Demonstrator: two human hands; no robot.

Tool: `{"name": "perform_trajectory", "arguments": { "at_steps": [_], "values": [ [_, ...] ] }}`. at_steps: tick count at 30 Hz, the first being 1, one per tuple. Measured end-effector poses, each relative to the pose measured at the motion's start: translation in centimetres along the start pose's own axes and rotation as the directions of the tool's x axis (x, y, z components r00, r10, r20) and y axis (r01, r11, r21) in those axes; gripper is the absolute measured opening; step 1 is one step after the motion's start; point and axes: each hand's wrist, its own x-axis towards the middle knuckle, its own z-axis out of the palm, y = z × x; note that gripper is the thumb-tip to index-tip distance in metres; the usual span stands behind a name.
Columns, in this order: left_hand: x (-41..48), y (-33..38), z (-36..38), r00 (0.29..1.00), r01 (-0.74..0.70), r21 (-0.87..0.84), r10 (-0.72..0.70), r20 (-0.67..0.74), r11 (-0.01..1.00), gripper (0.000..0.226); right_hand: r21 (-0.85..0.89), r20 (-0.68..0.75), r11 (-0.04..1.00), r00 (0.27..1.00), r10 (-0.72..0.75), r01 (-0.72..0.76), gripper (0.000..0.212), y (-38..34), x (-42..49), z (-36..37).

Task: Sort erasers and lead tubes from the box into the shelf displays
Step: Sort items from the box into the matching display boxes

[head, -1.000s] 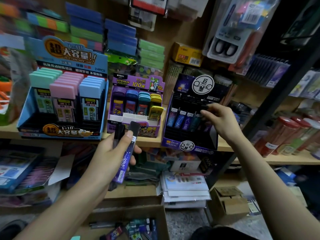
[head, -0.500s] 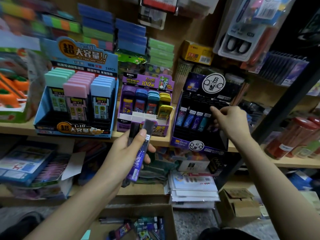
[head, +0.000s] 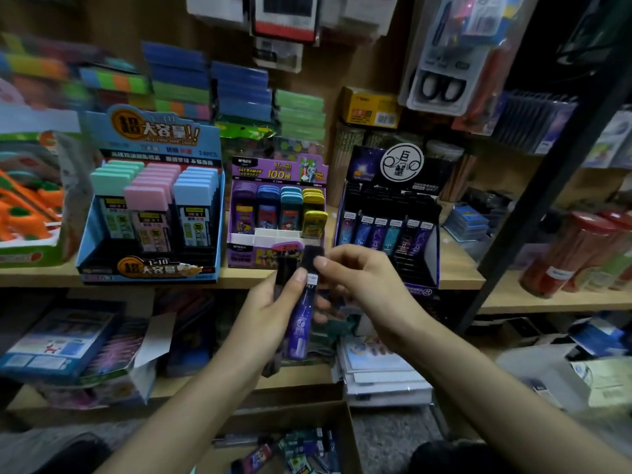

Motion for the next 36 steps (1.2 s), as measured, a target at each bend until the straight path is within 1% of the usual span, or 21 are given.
{"name": "perform_trajectory", "arguments": {
  "at_steps": [2, 5, 8, 10, 11, 13, 15, 17, 18, 19, 20, 21, 22, 23, 24, 26, 28, 30, 32, 34, 36],
  "values": [
    [0.2, 0.2, 0.2, 0.999, -0.044, 0.053, 0.045, -0.01, 0.998, 0.033, 0.028, -0.066, 1.0, 0.998, -0.009, 0.011, 0.01, -0.7, 0.4, -1.2],
    [1.1, 1.0, -0.1, 0.996, -0.071, 0.099, 0.075, -0.038, 0.993, 0.036, -0.093, -0.19, 0.991, 0.976, -0.11, 0.094, 0.011, -1.9, 1.7, -4.6],
    [2.3, 1.9, -0.2, 0.996, -0.075, 0.1, 0.078, -0.031, 0.992, 0.04, -0.264, -0.322, 0.952, 0.916, -0.239, 0.156, 0.009, -2.2, 3.0, -8.9],
    [3.4, 1.9, 0.0, 0.998, -0.061, 0.106, 0.064, -0.022, 0.993, 0.043, -0.359, -0.396, 0.919, 0.865, -0.31, 0.164, 0.005, -1.7, 3.8, -11.4],
    [4.0, 1.7, 0.1, 0.999, -0.039, 0.082, 0.04, -0.02, 0.996, 0.045, -0.391, -0.425, 0.907, 0.844, -0.326, 0.153, 0.007, -1.3, 4.2, -12.3],
    [5.1, 1.6, 0.4, 0.999, 0.024, -0.002, -0.024, 0.034, 1.0, 0.054, -0.429, -0.466, 0.895, 0.819, -0.336, 0.123, 0.014, -0.4, 4.9, -13.6],
    [5.5, 1.2, 0.2, 0.995, 0.063, -0.046, -0.058, 0.086, 0.997, 0.062, -0.47, -0.47, 0.877, 0.811, -0.349, 0.104, 0.015, 0.4, 5.6, -14.1],
    [5.3, 0.8, -0.2, 0.993, 0.052, 0.008, -0.053, 0.101, 0.999, 0.064, -0.527, -0.447, 0.843, 0.808, -0.385, 0.11, 0.013, 1.2, 6.1, -14.4],
    [5.6, 0.6, -0.3, 0.995, 0.035, 0.068, -0.041, 0.093, 0.997, 0.065, -0.555, -0.431, 0.824, 0.809, -0.401, 0.113, 0.012, 1.5, 6.3, -14.5],
    [5.9, 0.2, -0.5, 0.995, -0.008, 0.089, -0.001, 0.103, 0.996, 0.065, -0.572, -0.419, 0.812, 0.812, -0.407, 0.112, 0.013, 1.7, 6.5, -14.5],
    [6.0, 0.0, -0.9, 0.983, -0.02, 0.122, -0.003, 0.183, 0.992, 0.059, -0.574, -0.409, 0.811, 0.82, -0.401, 0.111, 0.013, 1.8, 6.8, -14.6],
    [6.2, 0.2, -0.9, 0.971, 0.004, 0.15, -0.04, 0.236, 0.989, 0.042, -0.568, -0.392, 0.815, 0.834, -0.389, 0.113, 0.014, 1.9, 7.0, -14.6],
    [6.1, 0.6, -0.9, 0.955, 0.061, 0.096, -0.086, 0.285, 0.993, 0.024, -0.566, -0.37, 0.816, 0.849, -0.377, 0.117, 0.014, 1.9, 7.2, -14.6],
    [6.3, 0.6, -0.6, 0.953, 0.102, 0.053, -0.113, 0.282, 0.993, 0.019, -0.57, -0.35, 0.813, 0.86, -0.372, 0.12, 0.013, 1.9, 7.3, -14.6],
    [6.0, 0.4, -0.8, 0.953, 0.088, 0.016, -0.089, 0.291, 0.996, 0.029, -0.577, -0.334, 0.808, 0.867, -0.37, 0.122, 0.013, 1.9, 7.4, -14.7],
    [5.7, 0.0, -1.3, 0.978, 0.099, -0.002, -0.097, 0.186, 0.995, 0.04, -0.576, -0.311, 0.808, 0.88, -0.36, 0.127, 0.012, 1.7, 7.5, -14.8],
    [5.2, -0.7, -2.0, 0.99, 0.046, -0.016, -0.043, 0.138, 0.999, 0.037, -0.573, -0.296, 0.809, 0.887, -0.355, 0.132, 0.014, 1.6, 7.5, -14.9],
    [5.6, -0.9, -1.9, 0.994, 0.049, -0.051, -0.043, 0.101, 0.997, 0.033, -0.591, -0.304, 0.796, 0.877, -0.372, 0.133, 0.016, 1.7, 7.6, -15.1],
    [5.7, -1.0, -1.5, 0.998, 0.029, -0.044, -0.027, 0.061, 0.999, 0.031, -0.608, -0.304, 0.784, 0.876, -0.374, 0.123, 0.016, 1.9, 7.5, -15.2],
    [5.6, -1.1, -1.4, 1.0, -0.011, -0.014, 0.011, 0.022, 1.0, 0.028, -0.623, -0.285, 0.775, 0.892, -0.35, 0.104, 0.015, 2.4, 7.4, -15.2],
    [5.7, -1.1, -1.6, 0.999, -0.028, -0.003, 0.028, 0.019, 1.0, 0.025, -0.613, -0.31, 0.787, 0.895, -0.32, 0.069, 0.018, 2.9, 7.4, -14.9]
  ]
}}
